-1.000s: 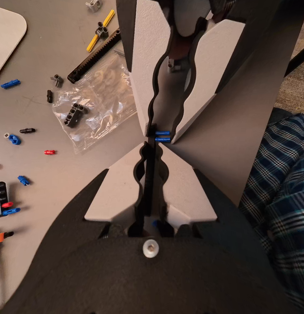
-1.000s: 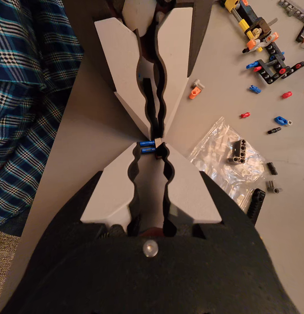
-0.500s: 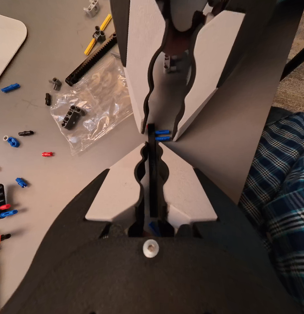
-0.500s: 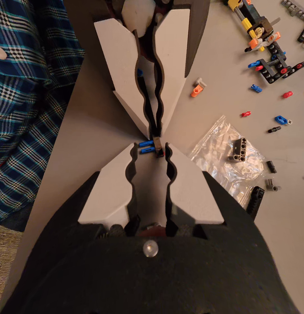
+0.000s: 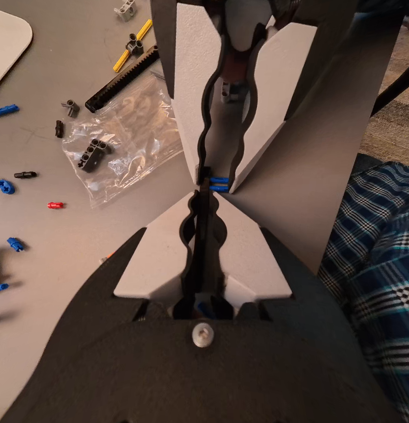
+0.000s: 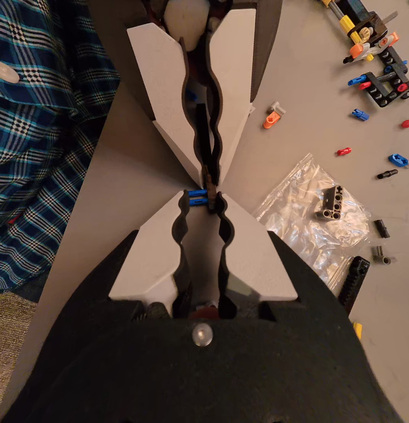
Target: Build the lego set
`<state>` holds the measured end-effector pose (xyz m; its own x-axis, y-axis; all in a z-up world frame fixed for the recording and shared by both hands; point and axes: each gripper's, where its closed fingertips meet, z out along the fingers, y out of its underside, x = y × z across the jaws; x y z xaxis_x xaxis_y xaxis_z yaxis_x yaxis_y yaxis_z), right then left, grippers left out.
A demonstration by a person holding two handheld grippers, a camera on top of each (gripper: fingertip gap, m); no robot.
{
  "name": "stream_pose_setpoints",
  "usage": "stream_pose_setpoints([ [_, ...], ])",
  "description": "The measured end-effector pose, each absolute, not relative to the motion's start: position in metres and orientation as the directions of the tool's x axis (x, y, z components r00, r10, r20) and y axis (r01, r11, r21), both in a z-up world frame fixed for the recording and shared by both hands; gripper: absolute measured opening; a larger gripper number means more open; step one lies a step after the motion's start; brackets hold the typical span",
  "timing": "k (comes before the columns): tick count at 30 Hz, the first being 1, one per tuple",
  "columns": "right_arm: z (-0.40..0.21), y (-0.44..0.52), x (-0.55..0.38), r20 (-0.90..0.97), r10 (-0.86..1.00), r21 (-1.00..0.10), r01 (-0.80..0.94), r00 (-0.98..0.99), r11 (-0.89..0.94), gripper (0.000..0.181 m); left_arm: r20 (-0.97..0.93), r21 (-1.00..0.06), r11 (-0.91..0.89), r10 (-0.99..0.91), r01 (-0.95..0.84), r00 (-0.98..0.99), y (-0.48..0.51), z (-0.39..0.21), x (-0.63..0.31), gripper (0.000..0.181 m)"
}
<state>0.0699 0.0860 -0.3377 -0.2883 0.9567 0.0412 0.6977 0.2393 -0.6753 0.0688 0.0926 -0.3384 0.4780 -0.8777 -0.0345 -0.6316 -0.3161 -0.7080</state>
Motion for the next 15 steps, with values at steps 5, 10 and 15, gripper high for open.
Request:
stream_pose_setpoints([
  [5,-0.337,0.086,0.069,0.037,0.960,-0.673,0.703,-0.278,0.229,0.022,-0.048,-0.712,-0.306,-0.877,-0.632,0.479,0.093,-0.338,0.068,0.006],
  [10,-0.335,0.091,0.070,0.064,0.968,-0.678,0.701,-0.244,0.222,0.028,-0.069,-0.705,-0.303,-0.870,-0.641,0.487,0.096,-0.338,0.068,0.007],
  [15,-0.333,0.096,0.075,0.072,0.974,-0.673,0.710,-0.214,0.206,0.031,-0.075,-0.696,-0.312,-0.864,-0.647,0.498,0.096,-0.336,0.063,0.017],
])
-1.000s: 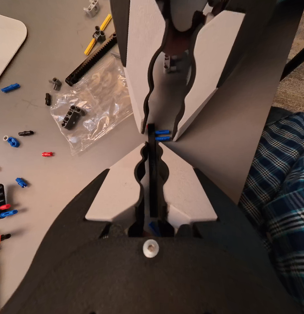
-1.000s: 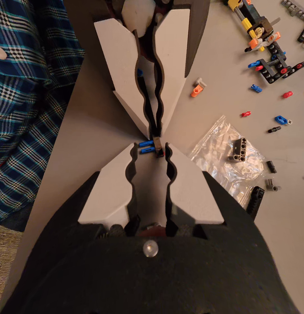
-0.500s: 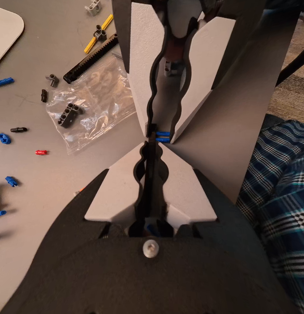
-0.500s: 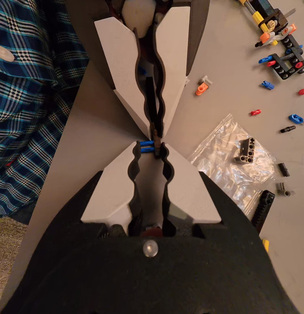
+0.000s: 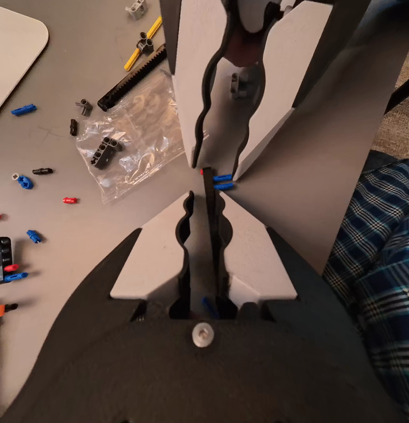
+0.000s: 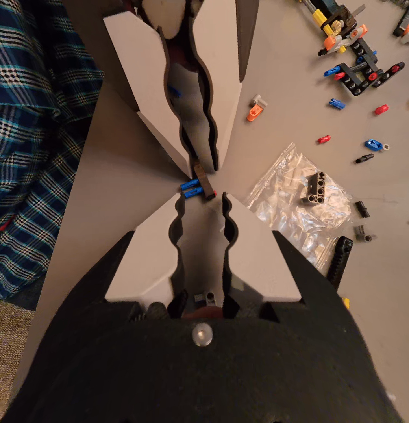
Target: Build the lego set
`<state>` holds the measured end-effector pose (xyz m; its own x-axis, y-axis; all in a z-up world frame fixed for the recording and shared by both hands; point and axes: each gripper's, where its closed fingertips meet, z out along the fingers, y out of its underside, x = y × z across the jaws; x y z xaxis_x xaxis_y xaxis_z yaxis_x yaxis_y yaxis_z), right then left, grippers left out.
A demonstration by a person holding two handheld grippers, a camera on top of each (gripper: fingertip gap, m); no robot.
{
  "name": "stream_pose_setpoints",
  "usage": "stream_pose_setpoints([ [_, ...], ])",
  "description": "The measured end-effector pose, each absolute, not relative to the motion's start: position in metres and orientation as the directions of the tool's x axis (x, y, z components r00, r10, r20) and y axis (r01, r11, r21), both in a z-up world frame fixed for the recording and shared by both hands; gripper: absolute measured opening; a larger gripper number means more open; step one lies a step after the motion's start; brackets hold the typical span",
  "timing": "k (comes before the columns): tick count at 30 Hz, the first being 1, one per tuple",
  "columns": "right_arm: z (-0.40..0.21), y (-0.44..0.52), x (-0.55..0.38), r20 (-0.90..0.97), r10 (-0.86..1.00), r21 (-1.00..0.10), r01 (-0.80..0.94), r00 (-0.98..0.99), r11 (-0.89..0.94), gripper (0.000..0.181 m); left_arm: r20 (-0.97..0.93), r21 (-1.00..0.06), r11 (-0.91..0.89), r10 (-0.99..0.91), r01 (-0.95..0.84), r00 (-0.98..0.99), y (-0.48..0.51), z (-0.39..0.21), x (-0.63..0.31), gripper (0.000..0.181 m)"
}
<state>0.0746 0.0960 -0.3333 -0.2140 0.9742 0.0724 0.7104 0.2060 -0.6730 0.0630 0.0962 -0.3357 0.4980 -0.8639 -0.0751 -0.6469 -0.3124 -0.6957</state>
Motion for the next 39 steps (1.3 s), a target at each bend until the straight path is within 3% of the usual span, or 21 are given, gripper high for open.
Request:
stream_pose_setpoints([
  [5,-0.336,0.098,0.076,0.094,0.974,-0.663,0.717,-0.206,0.215,0.021,-0.073,-0.684,-0.327,-0.859,-0.652,0.508,0.095,-0.330,0.054,0.021],
  [10,-0.337,0.104,0.070,0.101,0.972,-0.651,0.725,-0.210,0.225,0.012,-0.099,-0.629,-0.351,-0.849,-0.694,0.519,0.092,-0.338,0.041,0.010],
  [16,-0.337,0.126,0.057,0.177,0.965,-0.605,0.752,-0.194,0.262,0.005,-0.107,-0.634,-0.396,-0.806,-0.665,0.582,0.100,-0.339,0.035,0.006],
  [25,-0.328,0.142,0.055,0.244,0.963,-0.606,0.757,-0.116,0.245,0.019,-0.133,-0.662,-0.444,-0.723,-0.604,0.678,0.121,-0.336,0.025,0.008],
  [32,-0.312,0.151,0.080,0.254,0.967,-0.643,0.748,0.005,0.164,0.024,-0.097,-0.681,-0.445,-0.733,-0.582,0.674,0.119,-0.326,0.020,0.023],
  [39,-0.309,0.153,0.096,0.240,0.968,-0.666,0.739,0.079,0.105,0.027,-0.097,-0.627,-0.481,-0.732,-0.613,0.674,0.111,-0.339,0.018,0.014],
])
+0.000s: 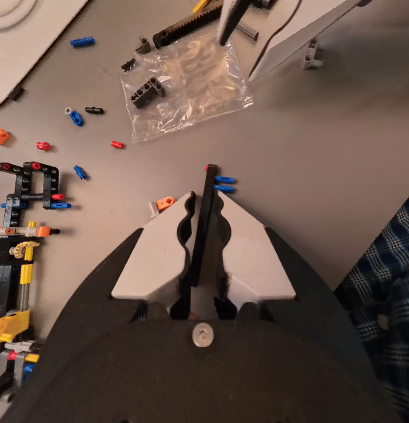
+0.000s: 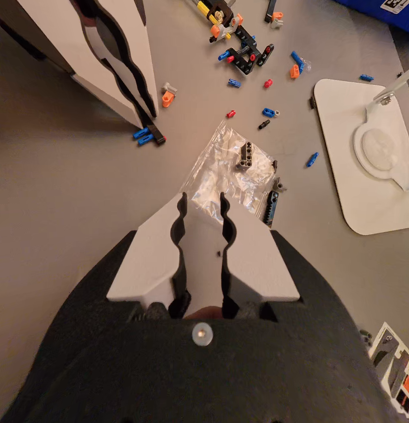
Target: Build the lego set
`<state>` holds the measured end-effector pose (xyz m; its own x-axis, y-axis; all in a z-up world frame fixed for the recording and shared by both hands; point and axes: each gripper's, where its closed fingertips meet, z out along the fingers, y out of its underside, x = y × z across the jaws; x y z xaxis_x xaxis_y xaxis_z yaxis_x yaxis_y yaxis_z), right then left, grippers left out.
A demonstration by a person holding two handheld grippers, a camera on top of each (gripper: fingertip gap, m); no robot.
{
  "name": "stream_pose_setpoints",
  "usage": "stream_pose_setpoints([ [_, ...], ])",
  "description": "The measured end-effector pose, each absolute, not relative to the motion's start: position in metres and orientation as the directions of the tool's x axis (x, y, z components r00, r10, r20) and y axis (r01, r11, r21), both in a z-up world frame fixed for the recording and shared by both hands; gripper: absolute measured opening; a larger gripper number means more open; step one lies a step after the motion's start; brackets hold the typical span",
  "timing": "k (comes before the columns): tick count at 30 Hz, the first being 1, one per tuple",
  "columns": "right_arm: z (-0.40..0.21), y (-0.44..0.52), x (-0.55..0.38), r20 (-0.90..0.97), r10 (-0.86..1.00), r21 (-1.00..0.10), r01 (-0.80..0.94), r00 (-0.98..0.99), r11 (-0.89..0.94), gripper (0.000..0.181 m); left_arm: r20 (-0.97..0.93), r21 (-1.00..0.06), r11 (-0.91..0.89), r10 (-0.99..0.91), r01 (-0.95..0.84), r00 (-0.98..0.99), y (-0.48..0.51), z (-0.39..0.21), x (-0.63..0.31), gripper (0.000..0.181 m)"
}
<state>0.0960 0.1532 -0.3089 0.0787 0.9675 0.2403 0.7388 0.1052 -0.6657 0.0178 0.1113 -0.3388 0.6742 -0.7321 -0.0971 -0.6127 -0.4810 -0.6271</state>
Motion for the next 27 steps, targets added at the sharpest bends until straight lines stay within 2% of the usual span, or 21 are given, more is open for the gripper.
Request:
stream_pose_setpoints([
  [4,-0.309,0.152,0.096,0.231,0.968,-0.677,0.730,0.096,0.089,0.027,-0.067,-0.630,-0.536,-0.683,-0.562,0.727,0.115,-0.340,0.021,0.006],
  [10,-0.302,0.154,0.096,0.221,0.967,-0.707,0.704,0.124,0.071,0.027,-0.039,-0.656,-0.576,-0.618,-0.487,0.785,0.126,-0.340,0.026,0.007],
  [17,-0.292,0.159,0.111,0.204,0.963,-0.741,0.671,0.176,0.035,0.027,0.000,-0.697,-0.548,-0.644,-0.461,0.765,0.125,-0.321,0.018,0.030],
  [23,-0.291,0.161,0.122,0.196,0.958,-0.750,0.662,0.209,0.009,0.027,0.001,-0.675,-0.541,-0.681,-0.502,0.732,0.115,-0.323,0.007,0.029],
  [27,-0.293,0.158,0.126,0.186,0.958,-0.752,0.659,0.218,-0.004,0.027,-0.016,-0.658,-0.550,-0.672,-0.514,0.740,0.115,-0.331,0.007,0.020],
])
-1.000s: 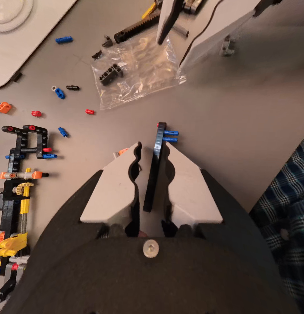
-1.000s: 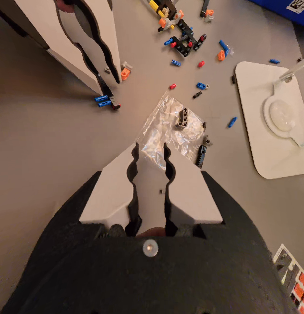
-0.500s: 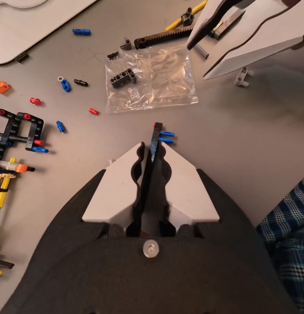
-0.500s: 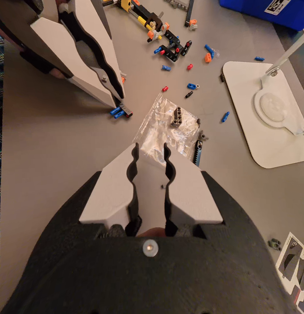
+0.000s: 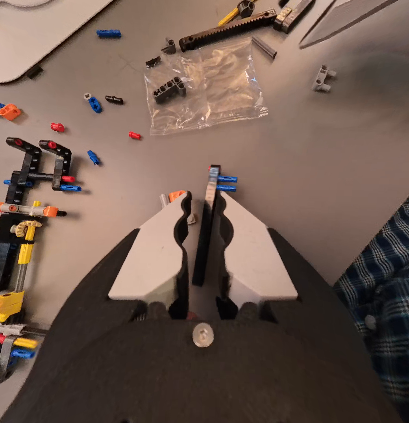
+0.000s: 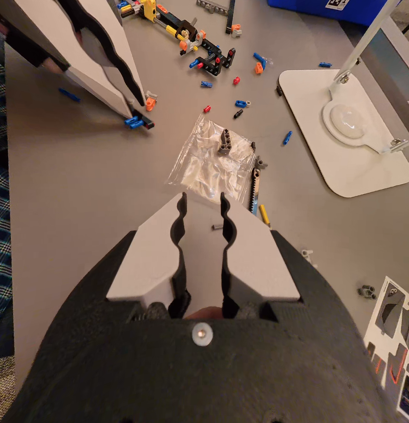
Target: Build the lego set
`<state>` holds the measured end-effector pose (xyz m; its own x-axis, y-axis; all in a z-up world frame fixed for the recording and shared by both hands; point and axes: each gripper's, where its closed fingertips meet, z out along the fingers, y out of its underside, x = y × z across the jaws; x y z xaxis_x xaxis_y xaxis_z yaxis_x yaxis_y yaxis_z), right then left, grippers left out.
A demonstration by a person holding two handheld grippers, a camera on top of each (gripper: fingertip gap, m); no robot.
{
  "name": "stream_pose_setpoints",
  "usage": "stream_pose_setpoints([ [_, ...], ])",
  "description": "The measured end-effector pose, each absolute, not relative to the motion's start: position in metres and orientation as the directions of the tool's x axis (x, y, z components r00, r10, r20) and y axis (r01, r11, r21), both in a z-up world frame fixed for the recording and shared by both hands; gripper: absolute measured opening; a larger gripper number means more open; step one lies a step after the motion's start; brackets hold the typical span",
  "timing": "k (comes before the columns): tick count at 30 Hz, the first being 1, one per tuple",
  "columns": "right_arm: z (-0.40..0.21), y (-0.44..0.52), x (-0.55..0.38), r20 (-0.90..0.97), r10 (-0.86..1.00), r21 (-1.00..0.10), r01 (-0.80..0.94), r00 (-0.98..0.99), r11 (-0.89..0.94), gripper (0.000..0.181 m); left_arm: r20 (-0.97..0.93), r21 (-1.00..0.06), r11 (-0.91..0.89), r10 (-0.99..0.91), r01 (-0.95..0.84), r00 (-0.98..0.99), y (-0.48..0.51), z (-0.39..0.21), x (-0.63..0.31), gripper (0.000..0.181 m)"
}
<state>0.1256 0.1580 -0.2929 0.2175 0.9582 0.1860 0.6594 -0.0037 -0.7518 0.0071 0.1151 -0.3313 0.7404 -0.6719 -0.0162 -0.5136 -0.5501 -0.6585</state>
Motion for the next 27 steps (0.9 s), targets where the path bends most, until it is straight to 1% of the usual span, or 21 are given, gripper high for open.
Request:
stream_pose_setpoints([
  [1,-0.293,0.157,0.126,0.186,0.958,-0.750,0.661,0.218,-0.005,0.027,-0.019,-0.656,-0.560,-0.658,-0.506,0.753,0.117,-0.333,0.007,0.013],
  [4,-0.294,0.156,0.128,0.189,0.957,-0.748,0.664,0.219,-0.005,0.027,0.001,-0.656,-0.588,-0.627,-0.473,0.779,0.122,-0.336,0.010,0.010],
  [6,-0.293,0.156,0.130,0.188,0.956,-0.752,0.659,0.224,-0.007,0.027,0.034,-0.674,-0.593,-0.620,-0.440,0.784,0.125,-0.334,0.014,0.008],
  [8,-0.292,0.157,0.131,0.186,0.955,-0.755,0.655,0.230,-0.011,0.027,0.068,-0.691,-0.597,-0.614,-0.407,0.786,0.128,-0.331,0.017,0.013],
  [10,-0.290,0.156,0.130,0.180,0.957,-0.761,0.649,0.229,-0.013,0.027,0.168,-0.698,-0.634,-0.598,-0.334,0.783,0.129,-0.327,0.020,0.020],
  [11,-0.288,0.154,0.128,0.168,0.960,-0.766,0.643,0.224,-0.016,0.027,0.193,-0.700,-0.642,-0.592,-0.314,0.782,0.131,-0.327,0.020,0.027],
  [12,-0.287,0.151,0.125,0.149,0.965,-0.773,0.635,0.216,-0.023,0.027,0.197,-0.702,-0.639,-0.597,-0.313,0.777,0.131,-0.326,0.020,0.036],
  [14,-0.286,0.145,0.116,0.122,0.972,-0.780,0.625,0.200,-0.030,0.027,0.155,-0.700,-0.623,-0.608,-0.348,0.778,0.131,-0.328,0.016,0.037],
  [17,-0.295,0.136,0.102,0.123,0.978,-0.757,0.653,0.167,-0.017,0.027,0.160,-0.700,-0.613,-0.635,-0.367,0.756,0.128,-0.329,0.020,0.048],
  [20,-0.303,0.126,0.088,0.108,0.988,-0.740,0.672,0.113,0.004,0.026,0.151,-0.718,-0.588,-0.655,-0.373,0.741,0.128,-0.324,0.022,0.048],
  [25,-0.305,0.114,0.057,0.065,0.994,-0.757,0.654,0.092,-0.011,0.026,0.091,-0.724,-0.533,-0.702,-0.437,0.707,0.124,-0.325,0.027,0.043],
  [27,-0.311,0.107,0.048,0.039,0.998,-0.754,0.657,0.052,-0.005,0.025,0.062,-0.728,-0.503,-0.726,-0.466,0.685,0.121,-0.326,0.032,0.042],
])
